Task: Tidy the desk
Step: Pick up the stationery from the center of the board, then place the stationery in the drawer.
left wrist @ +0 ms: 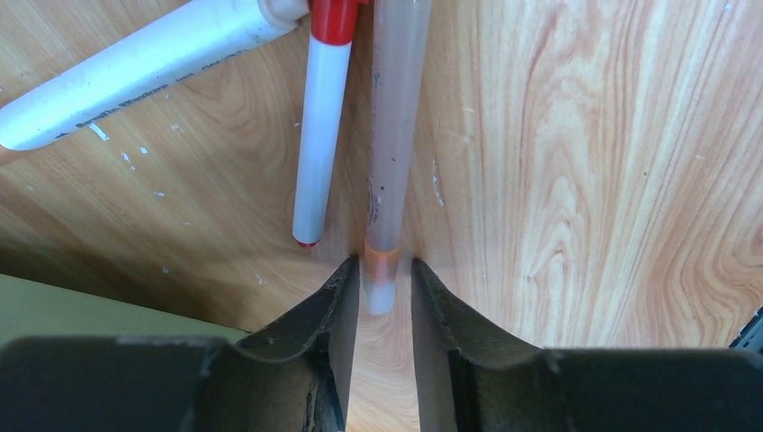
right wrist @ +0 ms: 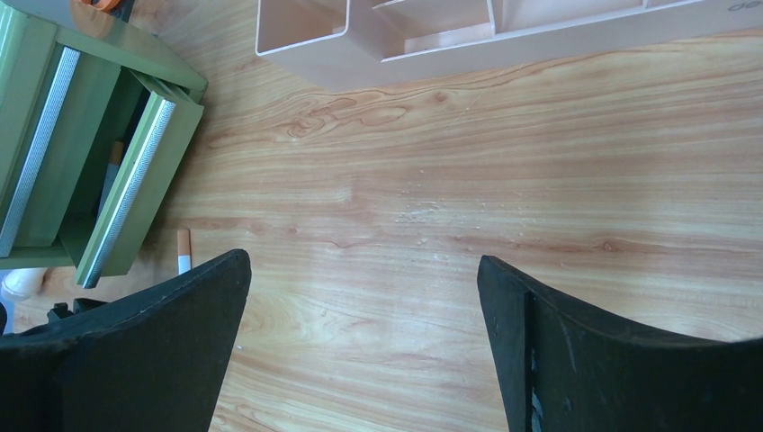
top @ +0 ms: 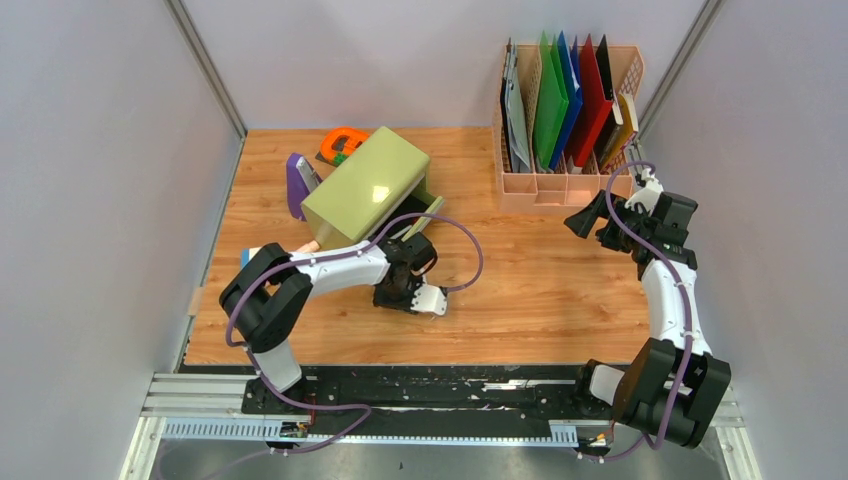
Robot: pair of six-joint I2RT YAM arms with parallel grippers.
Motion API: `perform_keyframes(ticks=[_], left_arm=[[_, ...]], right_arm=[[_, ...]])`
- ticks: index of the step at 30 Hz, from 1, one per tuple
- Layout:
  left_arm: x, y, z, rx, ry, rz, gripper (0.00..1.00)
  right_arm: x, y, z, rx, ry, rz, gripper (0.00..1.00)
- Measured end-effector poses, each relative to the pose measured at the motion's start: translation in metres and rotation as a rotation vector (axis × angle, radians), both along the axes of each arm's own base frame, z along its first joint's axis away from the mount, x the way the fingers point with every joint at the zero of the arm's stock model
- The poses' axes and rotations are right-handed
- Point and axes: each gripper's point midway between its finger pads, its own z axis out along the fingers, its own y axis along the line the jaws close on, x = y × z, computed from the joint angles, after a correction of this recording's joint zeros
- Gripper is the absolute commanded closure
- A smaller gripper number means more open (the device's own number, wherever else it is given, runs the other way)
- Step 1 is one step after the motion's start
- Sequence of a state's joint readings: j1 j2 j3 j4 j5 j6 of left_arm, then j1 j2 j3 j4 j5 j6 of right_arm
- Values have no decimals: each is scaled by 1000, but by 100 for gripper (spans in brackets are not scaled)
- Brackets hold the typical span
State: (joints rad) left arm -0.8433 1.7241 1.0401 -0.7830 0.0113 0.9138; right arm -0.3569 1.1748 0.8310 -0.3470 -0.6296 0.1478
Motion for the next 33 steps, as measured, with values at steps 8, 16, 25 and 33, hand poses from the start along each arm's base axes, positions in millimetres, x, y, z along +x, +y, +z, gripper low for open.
perform_keyframes(ticks=[8,16,25,33], left_arm=[[-12,-7,-1,27,-27,-29,91],[-46,-4,8,48,57,-66,97],[-14,-42,95,-181,0,76,97],[70,-30,120,-229,-99,464,94]], right_arm=[[0,0,0,0,1,0,0],[0,0,-1,2,4,0,0],[0,0,-2,3,7,0,0],[1,-2,-3,4,10,-5,0]])
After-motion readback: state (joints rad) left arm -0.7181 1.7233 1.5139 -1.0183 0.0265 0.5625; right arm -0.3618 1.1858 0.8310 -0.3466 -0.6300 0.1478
